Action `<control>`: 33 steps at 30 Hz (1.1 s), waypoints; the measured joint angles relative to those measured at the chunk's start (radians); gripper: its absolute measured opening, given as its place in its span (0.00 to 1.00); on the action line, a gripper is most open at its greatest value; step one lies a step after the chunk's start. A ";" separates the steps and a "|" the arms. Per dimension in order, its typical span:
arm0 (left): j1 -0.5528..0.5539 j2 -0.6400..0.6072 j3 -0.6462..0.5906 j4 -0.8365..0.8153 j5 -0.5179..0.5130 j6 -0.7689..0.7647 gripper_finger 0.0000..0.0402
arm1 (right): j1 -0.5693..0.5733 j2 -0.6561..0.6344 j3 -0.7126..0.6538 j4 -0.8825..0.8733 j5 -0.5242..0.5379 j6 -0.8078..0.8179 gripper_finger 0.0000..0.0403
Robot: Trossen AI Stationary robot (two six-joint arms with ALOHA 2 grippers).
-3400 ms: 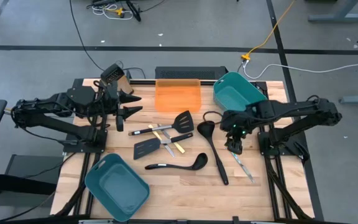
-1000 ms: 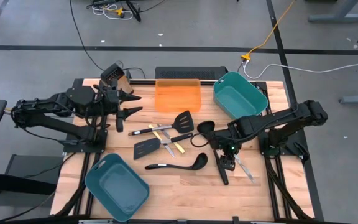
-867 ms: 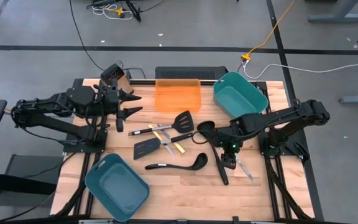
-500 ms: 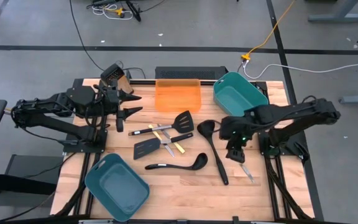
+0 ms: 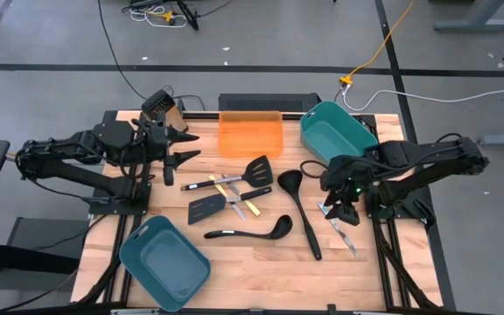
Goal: Pick & Place Kitchen Items
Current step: Put the right black ladle into the blue bin
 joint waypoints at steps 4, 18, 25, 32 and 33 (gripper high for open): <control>0.000 0.000 0.000 0.000 0.000 0.000 0.45 | 0.000 -0.003 0.000 0.017 0.000 0.005 0.53; 0.000 0.000 0.000 0.000 0.000 0.000 0.45 | 0.000 -0.003 0.000 0.045 0.001 0.019 0.53; 0.000 0.000 0.000 0.000 0.000 0.000 0.45 | 0.000 -0.003 0.000 0.063 0.003 0.019 0.53; 0.000 0.000 0.000 0.000 0.000 0.000 0.45 | 0.000 -0.003 0.000 0.074 0.003 0.019 0.53; 0.000 0.000 0.000 0.000 0.000 0.000 0.45 | 0.000 -0.003 0.000 0.074 0.003 0.019 0.53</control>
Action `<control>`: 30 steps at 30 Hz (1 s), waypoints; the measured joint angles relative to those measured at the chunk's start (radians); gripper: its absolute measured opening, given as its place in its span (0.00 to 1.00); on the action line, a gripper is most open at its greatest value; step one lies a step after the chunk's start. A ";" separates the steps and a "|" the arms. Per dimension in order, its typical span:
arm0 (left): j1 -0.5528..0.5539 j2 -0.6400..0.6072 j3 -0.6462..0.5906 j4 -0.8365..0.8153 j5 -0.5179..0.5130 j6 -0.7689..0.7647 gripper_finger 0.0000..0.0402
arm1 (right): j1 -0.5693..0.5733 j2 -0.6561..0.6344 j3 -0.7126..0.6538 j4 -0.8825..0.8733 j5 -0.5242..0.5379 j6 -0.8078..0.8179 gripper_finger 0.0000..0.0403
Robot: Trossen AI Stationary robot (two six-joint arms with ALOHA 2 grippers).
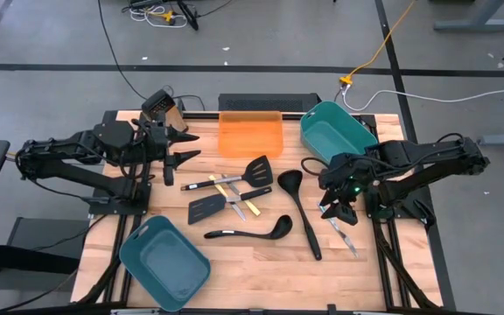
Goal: Pick & Place Kitchen Items
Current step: Put the right black ladle into the blue bin
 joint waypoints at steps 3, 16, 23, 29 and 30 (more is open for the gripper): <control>0.000 0.000 0.000 0.000 0.000 0.000 0.45 | 0.000 0.000 0.000 0.000 0.000 0.000 0.53; 0.000 -0.001 0.000 0.000 0.000 0.000 0.45 | 0.017 0.001 0.000 0.000 0.029 0.000 0.53; 0.000 -0.001 0.000 0.000 0.000 0.000 0.45 | 0.043 0.001 0.000 0.000 0.060 0.014 0.53; 0.000 -0.001 0.000 0.000 0.000 0.000 0.45 | 0.044 0.001 0.000 -0.004 0.061 0.054 0.53; 0.000 -0.001 0.000 0.000 0.000 0.000 0.45 | 0.044 0.001 0.000 -0.006 0.070 0.054 0.53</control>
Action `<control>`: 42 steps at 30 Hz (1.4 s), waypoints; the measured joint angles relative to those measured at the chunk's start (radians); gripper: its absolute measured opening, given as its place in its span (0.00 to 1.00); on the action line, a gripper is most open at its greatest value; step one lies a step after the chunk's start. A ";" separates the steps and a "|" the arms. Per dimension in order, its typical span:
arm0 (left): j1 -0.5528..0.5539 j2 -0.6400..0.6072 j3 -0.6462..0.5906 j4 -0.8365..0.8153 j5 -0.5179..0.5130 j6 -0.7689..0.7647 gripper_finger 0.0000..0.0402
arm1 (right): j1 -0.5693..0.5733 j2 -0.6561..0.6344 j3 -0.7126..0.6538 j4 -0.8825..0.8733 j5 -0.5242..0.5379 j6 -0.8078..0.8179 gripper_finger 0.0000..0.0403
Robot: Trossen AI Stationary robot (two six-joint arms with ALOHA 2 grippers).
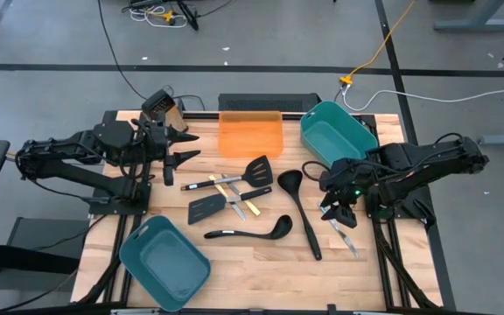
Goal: Pick & Place Kitchen Items
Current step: Put the right black ladle into the blue bin
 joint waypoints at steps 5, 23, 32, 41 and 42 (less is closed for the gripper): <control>0.000 0.000 0.000 0.000 0.000 0.000 0.45 | 0.000 0.003 0.000 -0.027 0.073 0.046 0.53; 0.000 0.001 0.000 0.000 0.000 0.000 0.45 | 0.052 0.209 -0.001 -0.041 0.204 0.107 0.53; 0.000 0.001 0.000 0.000 0.000 0.000 0.45 | 0.080 0.262 -0.001 -0.044 0.282 0.210 0.53; 0.000 0.001 0.000 0.000 0.000 0.000 0.45 | 0.130 0.266 -0.051 -0.035 0.358 0.421 0.53; 0.000 0.001 0.000 0.000 0.000 0.000 0.45 | 0.136 0.266 -0.060 -0.035 0.359 0.438 0.53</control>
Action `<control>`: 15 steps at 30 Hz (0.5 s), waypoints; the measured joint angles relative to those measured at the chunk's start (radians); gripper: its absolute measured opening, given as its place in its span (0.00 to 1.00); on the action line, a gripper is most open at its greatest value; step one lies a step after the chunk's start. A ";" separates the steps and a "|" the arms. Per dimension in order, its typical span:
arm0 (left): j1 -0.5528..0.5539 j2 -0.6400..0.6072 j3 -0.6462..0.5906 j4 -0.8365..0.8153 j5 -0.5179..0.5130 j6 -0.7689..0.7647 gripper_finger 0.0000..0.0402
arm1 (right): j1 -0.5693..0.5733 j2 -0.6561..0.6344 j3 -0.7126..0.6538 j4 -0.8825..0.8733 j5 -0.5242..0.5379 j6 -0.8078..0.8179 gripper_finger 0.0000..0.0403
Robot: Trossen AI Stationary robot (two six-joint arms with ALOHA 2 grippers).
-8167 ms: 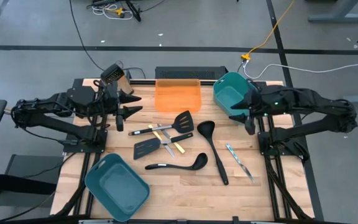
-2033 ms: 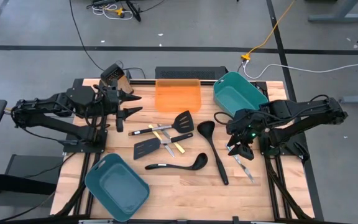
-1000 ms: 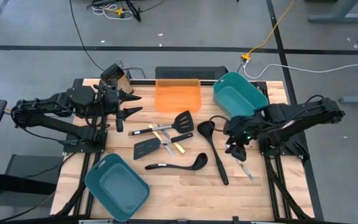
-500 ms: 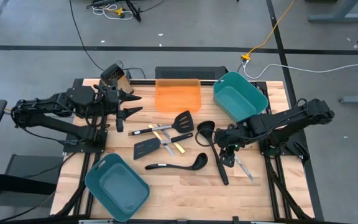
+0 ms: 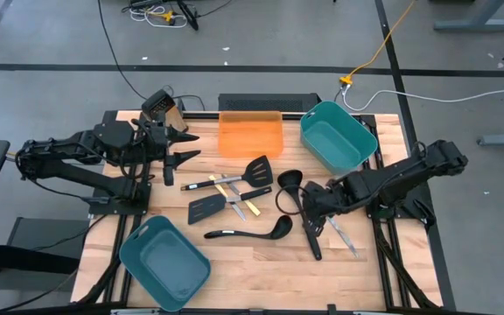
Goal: Pick & Place Kitchen Items
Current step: Put the right black ladle into the blue bin
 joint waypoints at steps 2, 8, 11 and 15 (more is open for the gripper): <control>0.000 0.000 0.000 0.000 0.000 0.000 0.45 | 0.008 0.000 -0.018 -0.001 0.000 0.028 0.53; 0.000 0.000 0.000 0.000 0.000 0.000 0.45 | 0.011 0.014 -0.066 -0.002 0.000 0.103 0.53; 0.000 0.000 0.000 0.000 0.000 0.000 0.45 | 0.011 0.047 -0.068 -0.005 -0.001 0.103 0.53; 0.000 0.000 0.000 0.000 0.000 0.000 0.45 | 0.011 0.097 -0.068 -0.004 -0.001 0.111 0.53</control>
